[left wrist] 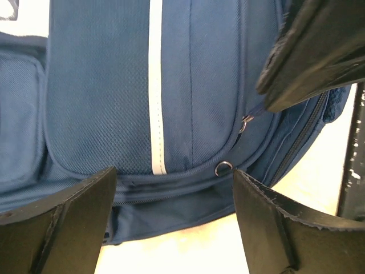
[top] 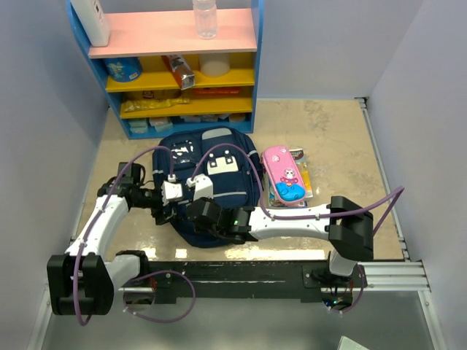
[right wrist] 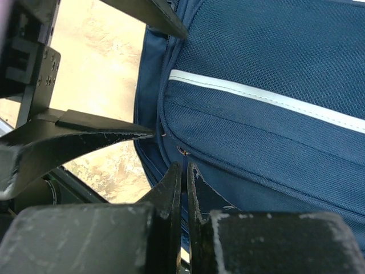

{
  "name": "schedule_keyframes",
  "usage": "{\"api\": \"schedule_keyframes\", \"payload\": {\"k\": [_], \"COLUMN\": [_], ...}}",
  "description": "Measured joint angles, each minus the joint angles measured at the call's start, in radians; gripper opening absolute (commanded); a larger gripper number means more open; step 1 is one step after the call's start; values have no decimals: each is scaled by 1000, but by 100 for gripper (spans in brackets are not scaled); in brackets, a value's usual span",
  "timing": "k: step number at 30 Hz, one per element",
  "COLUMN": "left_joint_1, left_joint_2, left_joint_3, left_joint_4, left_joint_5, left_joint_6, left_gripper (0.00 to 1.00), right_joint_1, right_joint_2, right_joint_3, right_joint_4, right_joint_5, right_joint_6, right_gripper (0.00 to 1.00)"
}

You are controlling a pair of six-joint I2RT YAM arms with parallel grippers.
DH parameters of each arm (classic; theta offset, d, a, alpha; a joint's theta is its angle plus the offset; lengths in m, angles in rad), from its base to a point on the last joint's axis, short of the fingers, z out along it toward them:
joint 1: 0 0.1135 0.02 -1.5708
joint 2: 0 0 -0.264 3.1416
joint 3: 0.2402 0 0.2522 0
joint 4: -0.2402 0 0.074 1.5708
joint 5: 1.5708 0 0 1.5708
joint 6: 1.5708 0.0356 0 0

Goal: Pack the student bag
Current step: Zip the student bag at the center of the board.

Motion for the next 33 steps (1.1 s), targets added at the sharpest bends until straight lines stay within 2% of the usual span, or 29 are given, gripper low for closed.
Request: {"api": "schedule_keyframes", "payload": {"k": [7,13,16,17,18,19,23,33], "left_joint_1": [-10,-85,-101,-104,-107,-113,-146,-171], "left_joint_2": [-36,-25,-18,-16,-13,-13,-2,1], "left_joint_3": [-34,-55,-56,-56,-56,-56,-56,-56], "left_joint_4": [89,116,114,113,110,106,95,90], "left_joint_5": [61,69,68,65,64,61,31,11], "left_joint_6": [38,59,62,62,61,61,71,85], "left_gripper": [82,79,68,60,56,47,31,23], "right_joint_1": [-1,-7,-13,-13,-13,-13,-17,-32], "right_joint_2": [-20,-39,-46,-48,-49,-51,-52,-68], "right_joint_3": [-24,-37,-43,-46,-49,-52,-61,-77], "right_joint_4": [5,10,13,16,17,20,24,31], "right_joint_5": [-6,-13,-21,-23,-24,-24,-24,-23], "right_joint_6": [37,56,63,65,66,69,73,79], "right_gripper": [0,0,0,0,0,0,0,0]}}
